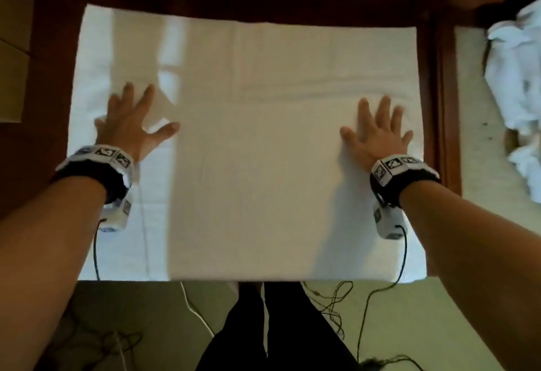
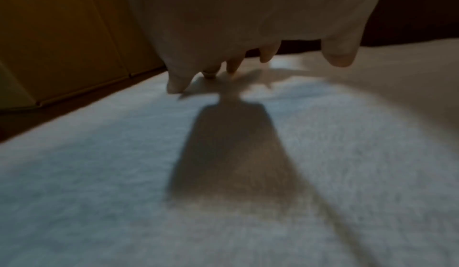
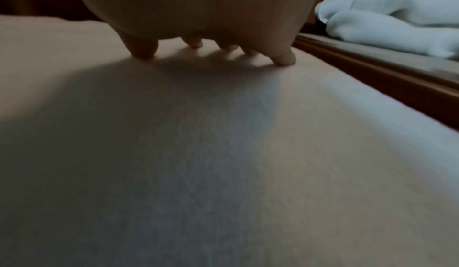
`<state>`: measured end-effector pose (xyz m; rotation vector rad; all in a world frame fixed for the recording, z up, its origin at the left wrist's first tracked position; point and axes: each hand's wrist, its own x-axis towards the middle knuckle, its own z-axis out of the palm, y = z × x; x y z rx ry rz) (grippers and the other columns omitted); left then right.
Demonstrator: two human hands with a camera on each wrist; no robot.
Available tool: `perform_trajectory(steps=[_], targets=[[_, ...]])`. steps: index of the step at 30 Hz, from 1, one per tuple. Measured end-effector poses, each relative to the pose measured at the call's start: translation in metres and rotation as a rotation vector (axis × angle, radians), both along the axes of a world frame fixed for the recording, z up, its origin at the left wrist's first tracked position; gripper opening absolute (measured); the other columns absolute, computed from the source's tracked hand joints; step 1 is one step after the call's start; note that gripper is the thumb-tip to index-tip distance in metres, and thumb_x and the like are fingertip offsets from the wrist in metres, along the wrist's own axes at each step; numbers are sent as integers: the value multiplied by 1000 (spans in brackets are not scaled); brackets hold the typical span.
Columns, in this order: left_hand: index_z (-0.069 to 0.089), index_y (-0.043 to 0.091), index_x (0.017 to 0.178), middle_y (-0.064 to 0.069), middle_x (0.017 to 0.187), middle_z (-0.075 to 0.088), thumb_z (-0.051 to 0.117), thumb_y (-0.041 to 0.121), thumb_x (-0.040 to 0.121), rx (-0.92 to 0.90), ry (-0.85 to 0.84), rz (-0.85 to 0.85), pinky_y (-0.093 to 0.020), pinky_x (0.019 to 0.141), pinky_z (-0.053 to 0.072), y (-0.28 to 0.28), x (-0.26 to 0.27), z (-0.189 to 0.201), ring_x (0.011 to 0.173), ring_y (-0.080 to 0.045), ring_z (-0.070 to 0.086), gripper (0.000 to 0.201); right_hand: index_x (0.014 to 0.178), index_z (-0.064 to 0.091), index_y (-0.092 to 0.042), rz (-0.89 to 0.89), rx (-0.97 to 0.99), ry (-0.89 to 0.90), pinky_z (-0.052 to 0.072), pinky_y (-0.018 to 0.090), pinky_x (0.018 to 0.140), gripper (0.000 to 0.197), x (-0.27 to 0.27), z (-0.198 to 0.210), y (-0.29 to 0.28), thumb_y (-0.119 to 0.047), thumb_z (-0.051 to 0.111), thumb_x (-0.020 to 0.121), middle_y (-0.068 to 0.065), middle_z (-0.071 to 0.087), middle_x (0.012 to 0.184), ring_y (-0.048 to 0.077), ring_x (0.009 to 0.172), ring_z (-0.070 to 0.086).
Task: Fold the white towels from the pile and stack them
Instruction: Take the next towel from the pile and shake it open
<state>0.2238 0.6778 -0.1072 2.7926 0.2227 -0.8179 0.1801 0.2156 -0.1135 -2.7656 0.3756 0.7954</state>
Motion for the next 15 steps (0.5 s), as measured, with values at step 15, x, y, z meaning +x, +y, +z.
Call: perform_trajectory(steps=[15], targets=[[-24,59,144,11,157,-39,18,87,80,125,105,-65,-72,114,7,-10,-93,0,151,-32,-18,82,150,-14,-51,36,11,96,0,69,114,72,-72,14,14,-74,22,92,-8,-33,159,30,147,-27]])
